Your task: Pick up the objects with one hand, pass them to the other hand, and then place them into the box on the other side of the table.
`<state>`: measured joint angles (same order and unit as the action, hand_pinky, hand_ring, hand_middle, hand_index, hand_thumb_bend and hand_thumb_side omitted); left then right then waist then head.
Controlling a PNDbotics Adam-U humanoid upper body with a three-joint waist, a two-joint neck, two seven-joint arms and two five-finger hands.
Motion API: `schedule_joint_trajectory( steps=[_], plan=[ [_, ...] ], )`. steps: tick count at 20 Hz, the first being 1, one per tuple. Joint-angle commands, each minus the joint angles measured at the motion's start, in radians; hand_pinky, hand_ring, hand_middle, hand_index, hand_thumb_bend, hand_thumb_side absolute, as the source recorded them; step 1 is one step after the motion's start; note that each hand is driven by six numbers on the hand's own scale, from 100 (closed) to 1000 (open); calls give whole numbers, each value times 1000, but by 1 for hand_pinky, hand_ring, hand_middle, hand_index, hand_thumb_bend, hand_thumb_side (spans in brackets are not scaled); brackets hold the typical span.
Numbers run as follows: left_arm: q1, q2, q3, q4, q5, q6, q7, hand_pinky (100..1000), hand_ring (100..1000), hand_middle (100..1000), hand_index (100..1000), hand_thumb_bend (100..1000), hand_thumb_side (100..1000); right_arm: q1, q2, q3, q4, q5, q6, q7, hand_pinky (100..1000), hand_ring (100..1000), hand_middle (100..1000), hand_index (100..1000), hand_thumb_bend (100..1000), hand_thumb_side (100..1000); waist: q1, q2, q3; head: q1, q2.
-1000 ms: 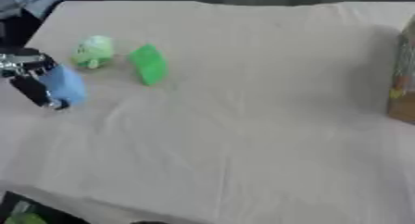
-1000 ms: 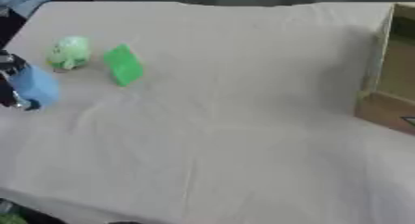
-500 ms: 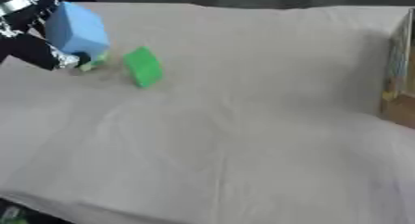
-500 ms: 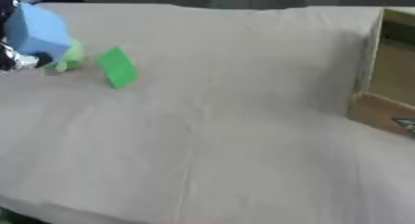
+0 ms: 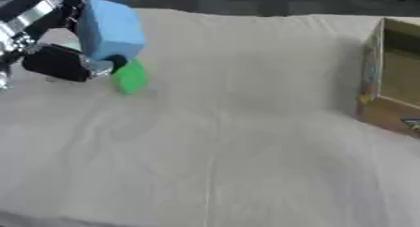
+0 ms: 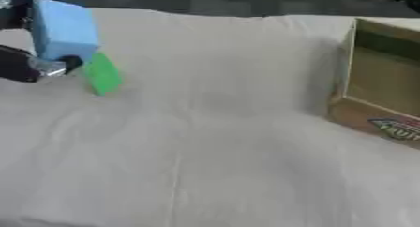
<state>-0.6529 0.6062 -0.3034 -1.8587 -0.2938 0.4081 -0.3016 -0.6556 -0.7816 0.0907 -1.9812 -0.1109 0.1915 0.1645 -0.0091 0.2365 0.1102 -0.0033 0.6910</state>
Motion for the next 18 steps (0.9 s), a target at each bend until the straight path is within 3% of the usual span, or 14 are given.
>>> schedule_joint_trajectory(
  steps=[1, 7, 18],
  plan=[
    [-20, -53, -20, 17, -65, -43, 8, 652, 644, 560, 498, 100, 100, -89, -33, 78, -19, 89, 3, 125, 932, 929, 854, 923, 284, 413, -2, -27, -3, -3, -7],
    [-1, -168, -38, 88, -159, -108, 43, 650, 639, 554, 497, 100, 100, -210, 51, 183, -19, 243, 27, 278, 923, 923, 851, 914, 349, 404, -12, -36, -10, -2, -3],
    [11, -278, -55, 142, -260, -191, 86, 649, 636, 549, 495, 100, 100, -267, 213, 282, -16, 382, 106, 457, 929, 932, 854, 922, 320, 428, -10, -38, -13, -17, 5]
  ],
)
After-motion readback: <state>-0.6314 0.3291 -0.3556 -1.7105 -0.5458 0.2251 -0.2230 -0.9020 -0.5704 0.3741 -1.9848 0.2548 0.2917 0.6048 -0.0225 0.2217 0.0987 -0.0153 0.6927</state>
